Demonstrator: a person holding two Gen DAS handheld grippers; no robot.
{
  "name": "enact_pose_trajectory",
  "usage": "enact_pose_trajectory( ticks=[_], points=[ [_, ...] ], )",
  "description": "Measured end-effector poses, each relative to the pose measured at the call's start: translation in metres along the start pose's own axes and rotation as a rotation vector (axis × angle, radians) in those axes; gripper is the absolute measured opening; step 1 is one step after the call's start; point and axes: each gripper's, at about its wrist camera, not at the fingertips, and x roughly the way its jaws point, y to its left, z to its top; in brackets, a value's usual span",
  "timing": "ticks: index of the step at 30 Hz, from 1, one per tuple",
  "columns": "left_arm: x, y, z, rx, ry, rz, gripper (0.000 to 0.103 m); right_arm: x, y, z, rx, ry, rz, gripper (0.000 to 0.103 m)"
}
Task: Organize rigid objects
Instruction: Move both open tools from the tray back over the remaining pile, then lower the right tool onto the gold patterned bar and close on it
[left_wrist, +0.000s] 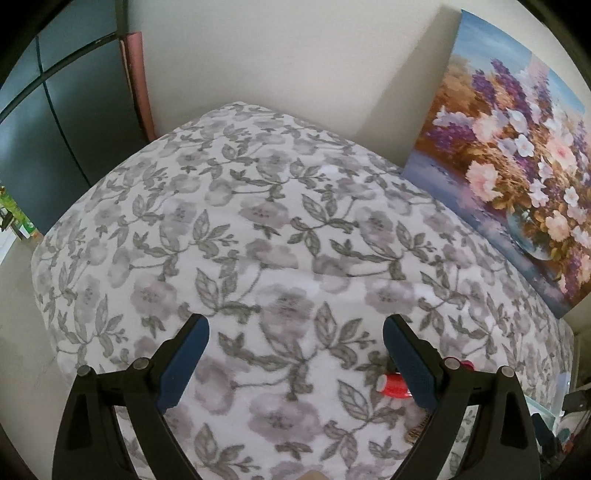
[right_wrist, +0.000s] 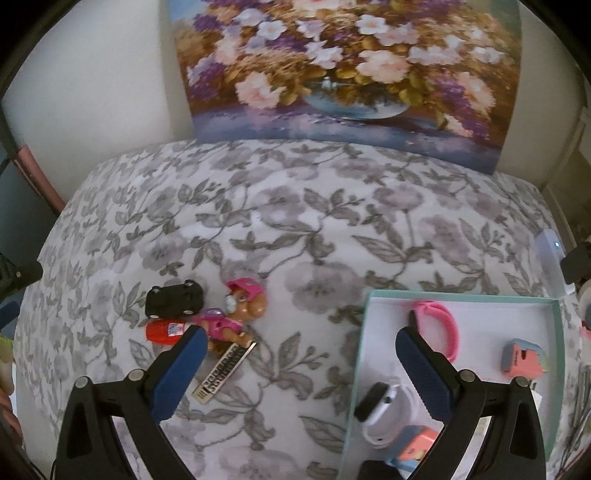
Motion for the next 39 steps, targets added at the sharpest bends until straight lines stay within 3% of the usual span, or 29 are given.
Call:
enact_pose_trajectory(
  ticks=[8,23,27,33,39],
  points=[
    [0.018,0.014,0.0,-0.015,0.045,0.003,0.095,0.022,0.022,-0.005,-0.017,0.045,0.015,0.103],
    [0.072,-0.02,-0.031,0.085,0.234,-0.035,0.095,0.069,0.036,-0.029,-0.07,0.167,0.047,0.103],
    [0.074,-0.019,-0.03,0.079,0.236,-0.036,0.095,0.062,0.028,-0.025,-0.078,0.161,0.061,0.103],
    [0.07,-0.016,-0.026,0.054,0.227,-0.048,0.095,0.059,0.031,-0.032,-0.195,0.183,-0.022,0.103],
    [0.067,-0.016,-0.025,0.048,0.222,-0.058,0.095,0.06,0.036,-0.04,-0.217,0.187,-0.036,0.103]
  ],
)
